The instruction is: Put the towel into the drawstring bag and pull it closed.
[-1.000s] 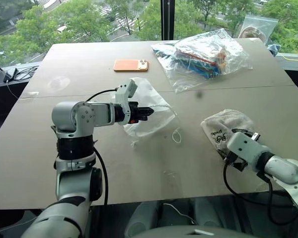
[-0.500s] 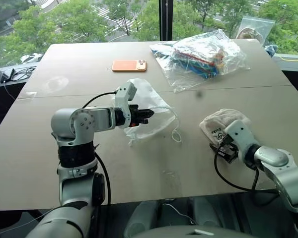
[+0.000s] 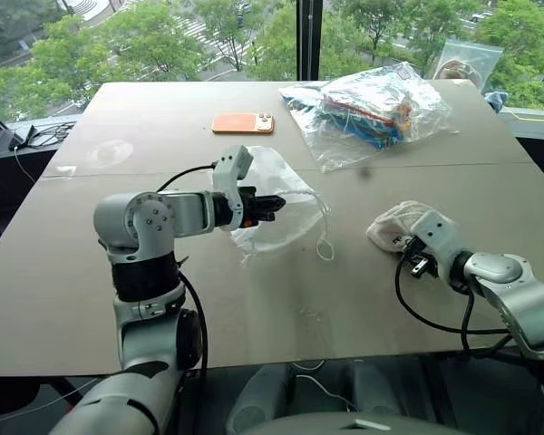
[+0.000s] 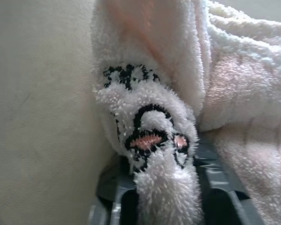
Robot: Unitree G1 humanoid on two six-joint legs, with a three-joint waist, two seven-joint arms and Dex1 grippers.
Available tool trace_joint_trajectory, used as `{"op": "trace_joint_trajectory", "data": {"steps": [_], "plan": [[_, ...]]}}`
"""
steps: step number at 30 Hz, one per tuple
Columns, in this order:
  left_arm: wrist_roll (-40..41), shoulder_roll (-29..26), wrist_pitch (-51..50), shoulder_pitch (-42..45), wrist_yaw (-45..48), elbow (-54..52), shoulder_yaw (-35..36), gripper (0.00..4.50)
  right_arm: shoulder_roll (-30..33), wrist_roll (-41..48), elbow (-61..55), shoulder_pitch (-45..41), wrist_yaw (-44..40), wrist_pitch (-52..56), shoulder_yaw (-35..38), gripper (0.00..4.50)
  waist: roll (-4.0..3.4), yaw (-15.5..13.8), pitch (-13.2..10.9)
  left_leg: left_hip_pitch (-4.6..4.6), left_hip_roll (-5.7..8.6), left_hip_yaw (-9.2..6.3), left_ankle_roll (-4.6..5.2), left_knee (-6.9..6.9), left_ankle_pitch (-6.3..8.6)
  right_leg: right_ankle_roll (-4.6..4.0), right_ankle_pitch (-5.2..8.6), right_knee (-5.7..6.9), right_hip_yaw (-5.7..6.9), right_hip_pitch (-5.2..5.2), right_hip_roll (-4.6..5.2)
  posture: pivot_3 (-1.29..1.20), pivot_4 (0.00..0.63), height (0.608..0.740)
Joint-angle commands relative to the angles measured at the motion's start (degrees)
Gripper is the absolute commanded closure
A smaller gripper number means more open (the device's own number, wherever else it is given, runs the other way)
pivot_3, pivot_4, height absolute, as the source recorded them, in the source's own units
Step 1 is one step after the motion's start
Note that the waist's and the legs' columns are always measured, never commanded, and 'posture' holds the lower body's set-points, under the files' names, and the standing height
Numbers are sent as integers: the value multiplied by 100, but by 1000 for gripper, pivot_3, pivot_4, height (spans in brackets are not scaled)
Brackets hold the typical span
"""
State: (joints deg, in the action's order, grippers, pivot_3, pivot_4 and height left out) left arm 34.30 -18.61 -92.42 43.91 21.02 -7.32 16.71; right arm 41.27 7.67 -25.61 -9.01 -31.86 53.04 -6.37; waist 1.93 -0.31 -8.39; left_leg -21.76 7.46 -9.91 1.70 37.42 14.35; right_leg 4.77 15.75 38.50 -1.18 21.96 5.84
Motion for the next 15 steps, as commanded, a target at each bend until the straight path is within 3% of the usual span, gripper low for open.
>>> {"op": "trace_joint_trajectory", "data": {"steps": [1, 4, 8, 15], "plan": [[303, 198, -8, 424, -232, 503, 374, 4500, -431, 1159, -501, 201, -589, 324, 531, 4474, 1, -45, -1, -5, 0, -1, 0, -1, 0, 0, 0, 0, 0, 5, 0, 0, 150, 740], [409, 215, -8, 647, -357, 813, 249, 4500, -844, 2184, -1242, 75, -953, 483, 902, 4474, -2, -17, -6, -32, -2, -7, -1, -2, 0, -1, -2, 0, 2, 28, 7, 0, 150, 740], [467, 336, -8, 978, -567, 1325, 118, 4500, -1426, 2716, -1567, -394, -620, 663, 770, 4474, -17, 76, -14, -80, -4, 3, -3, 4, 0, -2, -3, 11, -10, 82, 11, 0, 150, 740], [941, 403, -8, 1216, -748, 1721, 66, 4500, -1630, 1996, -1073, -827, -196, -163, -50, 4474, -18, 101, -14, -102, 1, 2, -3, 2, 0, -2, -3, 17, -10, 110, 15, 0, 150, 740]]}}
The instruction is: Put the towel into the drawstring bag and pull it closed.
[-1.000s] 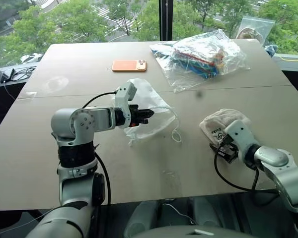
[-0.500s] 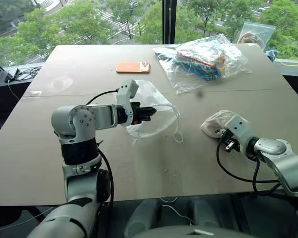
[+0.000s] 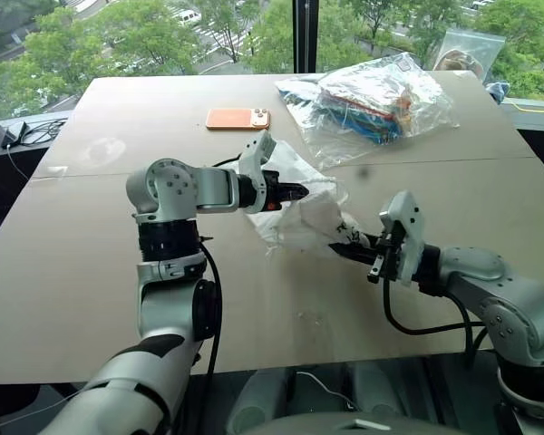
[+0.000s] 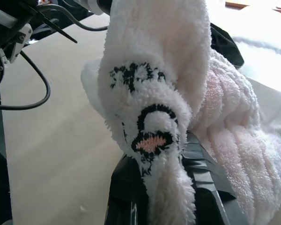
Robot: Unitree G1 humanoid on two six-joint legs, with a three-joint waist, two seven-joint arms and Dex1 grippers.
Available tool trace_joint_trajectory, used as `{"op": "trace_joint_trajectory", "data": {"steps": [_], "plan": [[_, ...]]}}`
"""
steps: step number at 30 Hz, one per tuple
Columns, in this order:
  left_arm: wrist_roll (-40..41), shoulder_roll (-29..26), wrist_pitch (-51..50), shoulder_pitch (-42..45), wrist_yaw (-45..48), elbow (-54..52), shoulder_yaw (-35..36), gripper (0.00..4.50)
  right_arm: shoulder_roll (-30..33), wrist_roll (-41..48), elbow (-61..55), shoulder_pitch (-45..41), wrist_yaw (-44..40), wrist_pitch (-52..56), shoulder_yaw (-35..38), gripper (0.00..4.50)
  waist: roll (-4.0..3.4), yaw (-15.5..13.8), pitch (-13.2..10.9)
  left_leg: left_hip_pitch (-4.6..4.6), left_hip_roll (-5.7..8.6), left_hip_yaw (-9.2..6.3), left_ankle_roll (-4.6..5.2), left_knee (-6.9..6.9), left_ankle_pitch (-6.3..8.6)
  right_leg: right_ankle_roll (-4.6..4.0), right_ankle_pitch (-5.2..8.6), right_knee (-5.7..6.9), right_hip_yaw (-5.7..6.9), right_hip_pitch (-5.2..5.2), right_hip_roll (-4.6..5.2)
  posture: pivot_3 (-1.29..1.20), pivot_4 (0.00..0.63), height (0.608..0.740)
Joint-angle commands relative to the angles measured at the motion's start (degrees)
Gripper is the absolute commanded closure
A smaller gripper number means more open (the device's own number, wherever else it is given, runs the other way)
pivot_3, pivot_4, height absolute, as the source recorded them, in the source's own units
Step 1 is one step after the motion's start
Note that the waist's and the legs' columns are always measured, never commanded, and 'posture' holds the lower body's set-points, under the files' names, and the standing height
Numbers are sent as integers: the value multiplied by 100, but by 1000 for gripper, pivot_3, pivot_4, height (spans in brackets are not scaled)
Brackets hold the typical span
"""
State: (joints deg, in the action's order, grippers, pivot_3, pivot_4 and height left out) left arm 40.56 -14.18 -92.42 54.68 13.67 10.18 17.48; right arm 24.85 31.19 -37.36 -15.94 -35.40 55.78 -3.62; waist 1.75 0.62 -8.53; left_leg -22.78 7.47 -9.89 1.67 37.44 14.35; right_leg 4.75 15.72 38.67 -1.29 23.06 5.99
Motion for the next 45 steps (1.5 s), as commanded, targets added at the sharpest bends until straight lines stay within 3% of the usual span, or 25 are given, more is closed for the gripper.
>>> {"op": "trace_joint_trajectory", "data": {"steps": [1, 8, 16, 26, 31, 38, 45], "plan": [[423, -60, -8, 148, -37, -19, -6, 4500, 12, -617, 240, -170, 215, -690, -566, 4474, 0, 18, 0, -2, 0, 5, 0, 0, 0, 0, 0, 6, -5, 6, 0, 0, 150, 740], [1118, -390, -8, -31, -149, -233, -250, 4500, -153, -1574, 1271, -479, 711, -1054, -1346, 4474, -1, 34, 1, -9, 0, 17, -5, -2, -4, 0, 0, 23, -22, 30, -2, 0, 150, 740], [1454, -785, -8, -447, -198, -815, -625, 4500, -1234, -615, 1701, -780, 1054, 18, -349, 4474, -3, 50, 1, -9, -1, 19, -5, -2, -4, -2, -1, 23, -28, 33, -4, 0, 150, 740], [1733, -872, -8, -640, -187, -1254, -834, 4500, -2063, -1113, 3118, -1623, 1234, -284, -1040, 4474, -8, 139, 1, -9, -2, 22, -6, -3, -5, -3, -1, 28, -31, 37, -6, 0, 150, 740], [1915, -1151, -8, -803, -192, -1375, -863, 4500, -2581, -1133, 4052, -1818, 1234, -883, -802, 4474, -14, 241, 4, -4, -4, 27, -7, -4, -5, -3, -1, 35, -38, 40, -8, 0, 150, 740], [1944, -1612, -8, -1216, -228, -1675, -670, 4500, -3172, -647, 4950, -2026, 1017, -1705, 63, 4474, -18, 315, 1, -3, -6, 27, -9, -4, -7, -6, -3, 34, -39, 39, -12, 0, 150, 740], [1780, -1528, -8, -1060, -278, -1417, -103, 4500, -3476, -332, 5610, -2289, 794, -1990, 398, 4474, -22, 321, -1, -3, -6, 25, -10, -5, -7, -6, -3, 33, -37, 39, -17, 0, 150, 740]]}}
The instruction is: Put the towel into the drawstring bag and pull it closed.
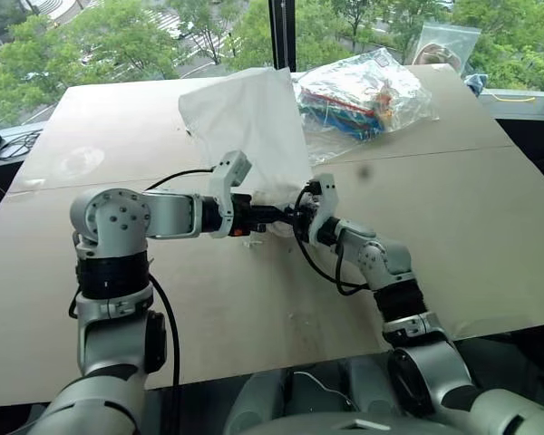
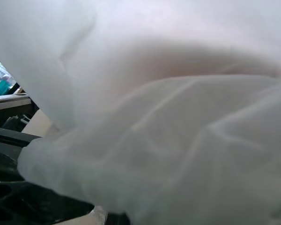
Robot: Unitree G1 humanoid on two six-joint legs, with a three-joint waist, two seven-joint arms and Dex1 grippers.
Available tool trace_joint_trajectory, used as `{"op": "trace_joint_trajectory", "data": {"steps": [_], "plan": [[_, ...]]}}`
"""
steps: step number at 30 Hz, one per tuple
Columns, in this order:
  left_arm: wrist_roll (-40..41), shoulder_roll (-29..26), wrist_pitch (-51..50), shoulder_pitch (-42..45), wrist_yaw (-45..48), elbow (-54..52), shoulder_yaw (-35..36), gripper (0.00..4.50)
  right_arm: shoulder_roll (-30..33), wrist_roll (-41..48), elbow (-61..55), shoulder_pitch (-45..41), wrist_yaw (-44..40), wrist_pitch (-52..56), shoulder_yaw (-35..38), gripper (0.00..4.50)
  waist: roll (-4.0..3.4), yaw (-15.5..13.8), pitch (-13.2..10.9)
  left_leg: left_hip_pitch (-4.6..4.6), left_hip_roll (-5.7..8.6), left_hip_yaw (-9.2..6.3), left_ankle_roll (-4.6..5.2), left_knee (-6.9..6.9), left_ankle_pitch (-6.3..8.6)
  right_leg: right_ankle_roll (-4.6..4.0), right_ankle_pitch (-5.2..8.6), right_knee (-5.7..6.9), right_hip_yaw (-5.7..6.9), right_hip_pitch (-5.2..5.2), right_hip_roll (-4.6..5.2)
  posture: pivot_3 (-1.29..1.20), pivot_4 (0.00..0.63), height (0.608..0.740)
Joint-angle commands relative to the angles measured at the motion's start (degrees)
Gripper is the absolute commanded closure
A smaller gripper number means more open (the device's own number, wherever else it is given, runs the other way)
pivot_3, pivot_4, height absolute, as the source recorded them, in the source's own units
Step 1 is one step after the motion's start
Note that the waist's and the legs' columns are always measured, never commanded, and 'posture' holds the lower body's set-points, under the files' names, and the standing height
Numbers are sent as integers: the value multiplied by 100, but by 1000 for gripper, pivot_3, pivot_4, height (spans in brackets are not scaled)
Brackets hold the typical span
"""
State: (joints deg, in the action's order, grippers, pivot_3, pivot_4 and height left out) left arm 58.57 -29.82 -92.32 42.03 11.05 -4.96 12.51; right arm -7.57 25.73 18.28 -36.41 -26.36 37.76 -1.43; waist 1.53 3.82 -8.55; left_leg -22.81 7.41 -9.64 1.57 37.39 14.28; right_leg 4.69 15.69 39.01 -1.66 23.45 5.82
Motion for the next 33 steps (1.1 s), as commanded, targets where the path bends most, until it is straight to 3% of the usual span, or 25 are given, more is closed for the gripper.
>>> {"op": "trace_joint_trajectory", "data": {"steps": [1, 4, 10, 18, 26, 33], "plan": [[-19, 44, -18, 264, -23, 152, 457, 4500, -225, 245, 53, -241, -148, -185, 175, 4474, 0, 1, 0, 0, 0, 0, 0, 0, 0, 0, 0, 0, 1, 0, -1, 0, 150, 740], [277, 23, -18, 418, -111, 469, 626, 4500, -148, 527, -201, -137, -317, 160, 193, 4474, 0, 1, 0, 0, 0, -1, 0, 0, 0, 0, 0, 1, 2, 0, 1, 0, 150, 740], [2090, -129, -18, 830, -883, 1572, 711, 4500, 425, 1443, -1574, 213, -492, 1641, 351, 4474, -2, 7, -1, -5, 0, -5, 0, 1, 0, 0, 0, 0, 1, 2, 8, 0, 150, 740], [3853, -376, 88, 809, -2046, 2200, 317, 4500, 430, 2852, -2278, 197, 464, 3028, 1436, 4474, -2, 14, -1, -6, 0, -2, 0, -2, 0, 0, 0, 11, -31, 13, 9, 0, 150, 740], [5381, -1040, 928, 130, -2914, 1851, -794, 4500, -217, 2637, -1308, 9, 1081, 2394, 1573, 4474, -4, 20, -1, 0, -1, 48, 1, -3, 0, 0, 0, 57, -83, 40, 10, 0, 150, 740], [5443, -1434, 1181, -409, -2651, 1433, -994, 4500, -871, 4111, -639, -449, 1508, 1557, 2467, 4474, -9, -2, -4, -2, -1, 55, 2, 1, 0, 0, 0, 62, -86, 42, 9, 0, 150, 740]]}}
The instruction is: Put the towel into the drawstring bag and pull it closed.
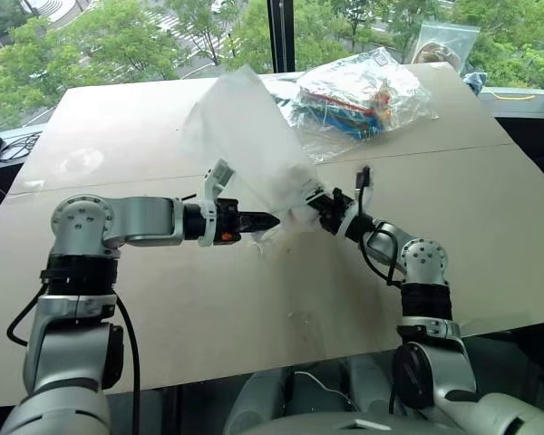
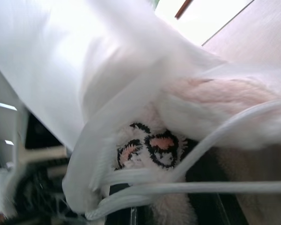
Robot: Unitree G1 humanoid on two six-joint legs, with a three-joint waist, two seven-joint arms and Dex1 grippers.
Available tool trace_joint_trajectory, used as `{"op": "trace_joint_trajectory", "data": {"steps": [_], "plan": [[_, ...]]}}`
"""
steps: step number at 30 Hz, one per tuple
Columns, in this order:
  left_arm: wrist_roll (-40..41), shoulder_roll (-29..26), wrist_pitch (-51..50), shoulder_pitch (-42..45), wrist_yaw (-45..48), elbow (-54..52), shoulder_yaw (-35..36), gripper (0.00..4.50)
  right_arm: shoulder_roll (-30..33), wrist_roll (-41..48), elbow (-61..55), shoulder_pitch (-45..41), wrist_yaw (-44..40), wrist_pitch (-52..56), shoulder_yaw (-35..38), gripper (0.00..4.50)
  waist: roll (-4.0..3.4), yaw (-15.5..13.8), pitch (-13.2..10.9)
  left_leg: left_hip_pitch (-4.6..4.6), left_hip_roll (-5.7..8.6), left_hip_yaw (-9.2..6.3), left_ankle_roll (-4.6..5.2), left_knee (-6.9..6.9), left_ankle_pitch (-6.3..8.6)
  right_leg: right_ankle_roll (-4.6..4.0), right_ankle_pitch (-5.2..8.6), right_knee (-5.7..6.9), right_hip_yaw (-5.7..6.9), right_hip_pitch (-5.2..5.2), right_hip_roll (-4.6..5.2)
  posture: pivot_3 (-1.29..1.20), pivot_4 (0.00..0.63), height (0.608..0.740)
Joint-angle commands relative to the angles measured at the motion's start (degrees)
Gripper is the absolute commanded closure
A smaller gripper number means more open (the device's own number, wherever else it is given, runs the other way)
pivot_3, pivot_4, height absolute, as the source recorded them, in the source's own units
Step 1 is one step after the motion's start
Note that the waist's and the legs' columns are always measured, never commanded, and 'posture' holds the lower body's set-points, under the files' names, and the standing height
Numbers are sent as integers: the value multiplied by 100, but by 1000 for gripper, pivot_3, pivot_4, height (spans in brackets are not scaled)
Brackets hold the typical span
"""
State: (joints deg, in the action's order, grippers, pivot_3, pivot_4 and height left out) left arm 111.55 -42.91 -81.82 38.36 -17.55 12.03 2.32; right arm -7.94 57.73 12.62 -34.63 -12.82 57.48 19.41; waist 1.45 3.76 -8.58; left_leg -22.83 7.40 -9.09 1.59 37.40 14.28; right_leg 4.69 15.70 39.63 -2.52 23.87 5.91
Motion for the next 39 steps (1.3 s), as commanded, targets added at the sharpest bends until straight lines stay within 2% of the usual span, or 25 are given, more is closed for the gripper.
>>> {"op": "trace_joint_trajectory", "data": {"steps": [1, 4, 7, 10, 13, 16, 21, 23, 24, 27, 28, 29, 31, 34, 35, 36, 39], "plan": [[145, -138, 153, -62, 231, -287, 13, 4500, -840, 1014, -61, -645, 183, -435, 388, 4474, -2, 16, -1, 0, 0, -1, 0, 0, 0, 0, 0, 0, 1, 0, -1, 0, 150, 740], [145, -75, 274, 12, 340, -426, -31, 4500, -725, 1080, -92, -586, 219, -408, -3, 4474, -4, 39, -2, 1, -2, 7, 0, -4, 0, -1, 1, 1, -4, 6, -3, 0, 150, 740], [145, 151, 374, 242, 471, -503, -12, 4500, -505, 583, -233, -439, -58, -351, -739, 4474, -5, 36, -2, 1, -3, 14, 0, -5, 0, -1, 1, 6, -4, 13, -5, 0, 150, 740], [145, 377, 386, 496, 676, -581, 70, 4500, -146, -302, -494, -232, -611, -693, -1791, 4474, -4, 31, -2, -1, -3, 15, 0, -4, 0, -1, 1, 8, 0, 16, -6, 0, 150, 740], [145, 497, 377, 654, 804, -634, 87, 4500, 131, -1500, -526, -122, -1158, -1642, -2759, 4474, -5, 28, -2, -1, -2, 20, 0, -2, 0, 0, 1, 8, 2, 19, -6, 0, 150, 740], [145, 483, 360, 624, 855, -674, 69, 4500, 141, -2180, -396, -148, -1423, -2306, -3047, 4474, -5, 30, -2, -1, -2, 22, 0, 0, 0, 1, 1, 8, 3, 19, -9, 0, 150, 740], [145, 363, 481, 203, 631, -779, 63, 4500, 97, -2607, -449, -157, -1829, -2699, -3101, 4474, -6, 35, -2, -1, -4, 23, 0, 0, 0, 1, 1, 11, 1, 19, -8, 0, 150, 740], [145, 239, 551, 82, 525, -801, 41, 4500, 233, -2829, -457, -145, -1912, -2746, -3117, 3561, -6, 34, -2, -1, -4, 23, 0, 0, 0, 0, 1, 11, 1, 19, -8, 0, 150, 740], [145, 183, 578, 65, 497, -779, 33, 4500, 351, -2952, -515, -112, -1995, -2748, -3174, 3445, -6, 24, -2, -1, -4, 22, -1, 0, 0, 0, 1, 11, 1, 19, -9, 0, 150, 740], [104, 13, 717, 114, 447, -668, 13, 4500, 975, -3473, -1091, 144, -2185, -2734, -3559, 1954, -6, -32, -3, -1, -3, 15, 0, 2, 0, 0, 1, 8, 8, 18, -8, 0, 150, 740], [47, -24, 754, 157, 446, -604, 0, 4500, 1132, -3500, -1313, 244, -2206, -2627, -3604, 1685, -6, -35, -3, -1, -2, 16, 0, 3, 0, 0, 1, 7, 8, 18, -8, 0, 150, 740], [-46, -34, 777, 222, 475, -496, 7, 4500, 1282, -3429, -1540, 350, -2218, -2448, -3554, 1514, -7, -60, -3, -1, -2, 16, 0, 3, 0, 0, 1, 5, 8, 17, -8, 0, 150, 740], [-298, -57, 790, 368, 611, -309, 2, 4500, 1642, -3272, -2033, 574, -2294, -2127, -3437, 1514, -5, -70, -2, -3, 0, 15, 0, 3, 0, 1, 1, 4, 9, 17, -8, 0, 150, 740], [-635, -36, 770, 609, 849, -100, 8, 4500, 2278, -3236, -2947, 909, -2378, -1709, -3422, 651, -10, -68, -5, -3, -6, 15, -1, 0, 0, 0, 1, 5, 8, 18, -14, 0, 150, 740], [-762, -18, 754, 685, 932, -42, 9, 4500, 2496, -3226, -3226, 990, -2416, -1511, -3467, 230, -14, -76, -8, -3, -8, 18, -2, -2, 0, 0, 1, 6, 5, 19, -14, 0, 150, 740], [-900, 7, 732, 756, 1031, 5, 9, 4500, 2750, -3275, -3462, 1055, -2456, -1357, -3541, 44, -14, -93, -8, -3, -7, 21, -1, -2, 0, 0, 2, 6, 3, 19, -12, 0, 150, 740], [-1351, 82, 660, 909, 1371, 35, -6, 4500, 3226, -3173, -3953, 1218, -2463, -1021, -3459, 44, -12, -137, -7, -3, -4, 27, 0, 0, 0, 1, 2, -3, 1, 17, -11, 0, 150, 740]]}}
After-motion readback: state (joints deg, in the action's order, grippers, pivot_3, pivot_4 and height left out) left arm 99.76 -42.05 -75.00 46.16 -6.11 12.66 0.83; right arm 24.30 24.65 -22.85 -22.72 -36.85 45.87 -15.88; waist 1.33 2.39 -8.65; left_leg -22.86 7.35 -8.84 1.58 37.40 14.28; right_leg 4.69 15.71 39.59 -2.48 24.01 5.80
